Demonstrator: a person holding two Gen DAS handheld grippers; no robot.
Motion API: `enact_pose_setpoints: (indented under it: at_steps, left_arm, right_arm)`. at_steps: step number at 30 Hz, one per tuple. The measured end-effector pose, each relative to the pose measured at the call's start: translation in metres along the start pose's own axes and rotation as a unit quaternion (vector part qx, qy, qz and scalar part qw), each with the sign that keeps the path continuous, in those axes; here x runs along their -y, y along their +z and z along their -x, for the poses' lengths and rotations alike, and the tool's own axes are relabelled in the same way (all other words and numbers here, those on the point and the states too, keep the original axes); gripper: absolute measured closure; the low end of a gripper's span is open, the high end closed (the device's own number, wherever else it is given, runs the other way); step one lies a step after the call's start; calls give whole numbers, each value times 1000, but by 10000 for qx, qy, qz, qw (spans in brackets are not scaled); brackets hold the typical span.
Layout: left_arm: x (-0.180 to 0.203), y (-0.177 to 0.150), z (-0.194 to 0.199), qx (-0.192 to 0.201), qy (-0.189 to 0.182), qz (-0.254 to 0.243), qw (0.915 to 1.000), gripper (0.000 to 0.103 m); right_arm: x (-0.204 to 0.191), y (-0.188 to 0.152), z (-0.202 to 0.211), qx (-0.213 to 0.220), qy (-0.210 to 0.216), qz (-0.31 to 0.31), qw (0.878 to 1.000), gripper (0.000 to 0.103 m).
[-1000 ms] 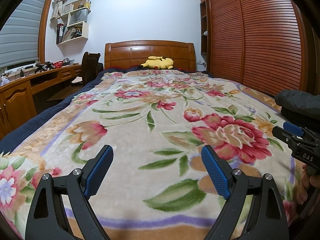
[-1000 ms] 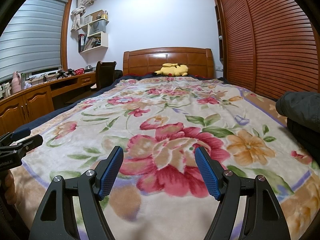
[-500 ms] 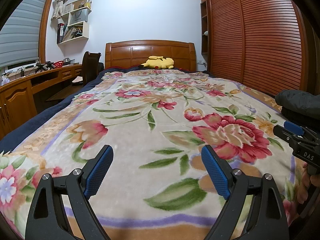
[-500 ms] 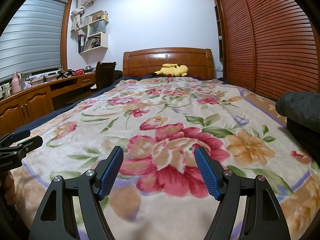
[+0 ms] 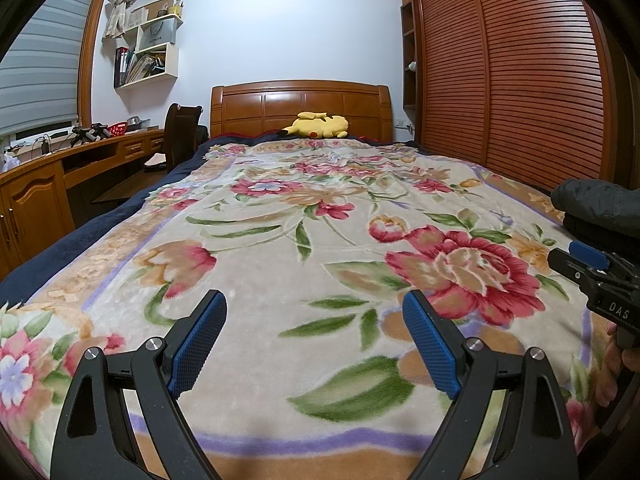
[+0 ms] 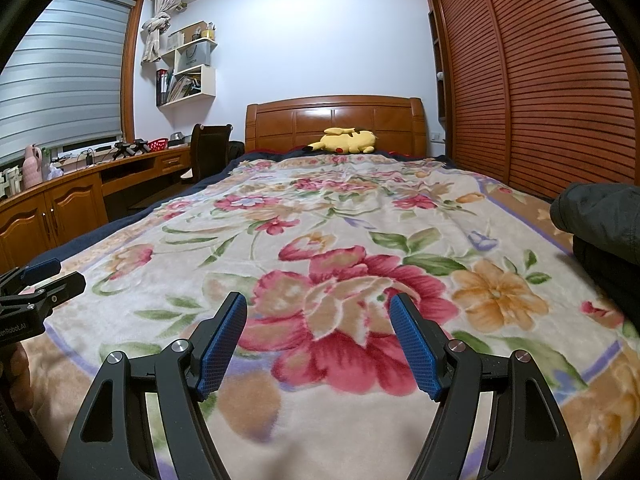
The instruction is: Fold large clothes
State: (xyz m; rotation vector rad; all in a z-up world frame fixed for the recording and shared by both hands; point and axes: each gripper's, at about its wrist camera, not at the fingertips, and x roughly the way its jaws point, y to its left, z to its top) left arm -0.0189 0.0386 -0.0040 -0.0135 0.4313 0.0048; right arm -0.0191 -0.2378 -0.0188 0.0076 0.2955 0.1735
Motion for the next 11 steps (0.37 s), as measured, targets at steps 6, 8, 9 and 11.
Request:
enact_pose_setpoints:
  at_steps: [6,8,9,11]
  left_arm:
    - [0,0,0,10,-6,13,10000,13]
    - [-1,0,0,8,-7,15,10000,13]
    - [-2,1,0,7,-8,16,10000,13]
    - [-2,1,0,13,-1,15,10000,13]
  right_arm:
    - [0,0,0,4,-11,-10,10000,27]
    - [0,0,0,7,-6,-8,10000,27]
    - [0,0,0,9,-9,-8,10000,27]
    - [1,0,0,5,-7,-9,10000,27]
